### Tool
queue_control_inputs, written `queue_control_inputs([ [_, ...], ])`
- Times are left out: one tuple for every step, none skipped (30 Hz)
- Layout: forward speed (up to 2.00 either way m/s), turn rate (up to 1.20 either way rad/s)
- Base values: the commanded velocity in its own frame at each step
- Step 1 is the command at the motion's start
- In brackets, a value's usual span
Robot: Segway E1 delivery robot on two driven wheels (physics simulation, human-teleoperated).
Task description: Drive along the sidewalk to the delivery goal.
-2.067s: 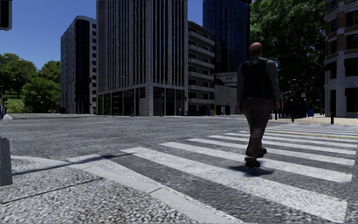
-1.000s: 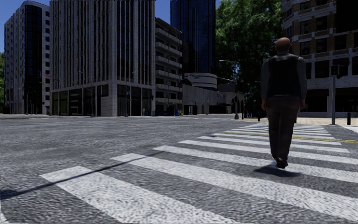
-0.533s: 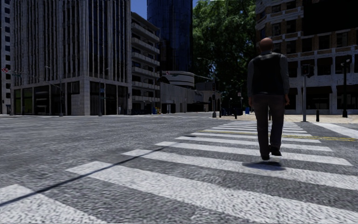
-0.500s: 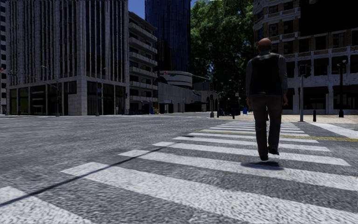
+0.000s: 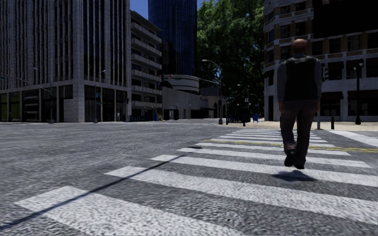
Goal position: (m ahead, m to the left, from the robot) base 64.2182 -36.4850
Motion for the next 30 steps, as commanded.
queue_control_inputs([
  [1.43, 0.00],
  [1.46, 0.00],
  [1.47, 0.00],
  [1.47, 0.00],
  [1.47, 0.00],
  [1.47, 0.00],
  [1.47, 0.00],
  [1.47, 0.00],
  [1.51, 0.00],
  [1.51, 0.00],
  [1.54, 0.00],
  [1.55, 0.00],
  [1.55, 0.00],
  [1.56, 0.00],
  [1.60, -0.05],
  [1.78, -0.12],
  [1.78, -0.12],
  [2.00, -0.14],
  [2.00, -0.15],
  [2.00, -0.23],
  [2.00, -0.23],
  [2.00, -0.36],
  [2.00, -0.43],
  [2.00, -0.45],
  [2.00, -0.45],
  [2.00, -0.45],
  [2.00, -0.46],
  [2.00, -0.46],
  [2.00, -0.46],
  [2.00, -0.46],
])
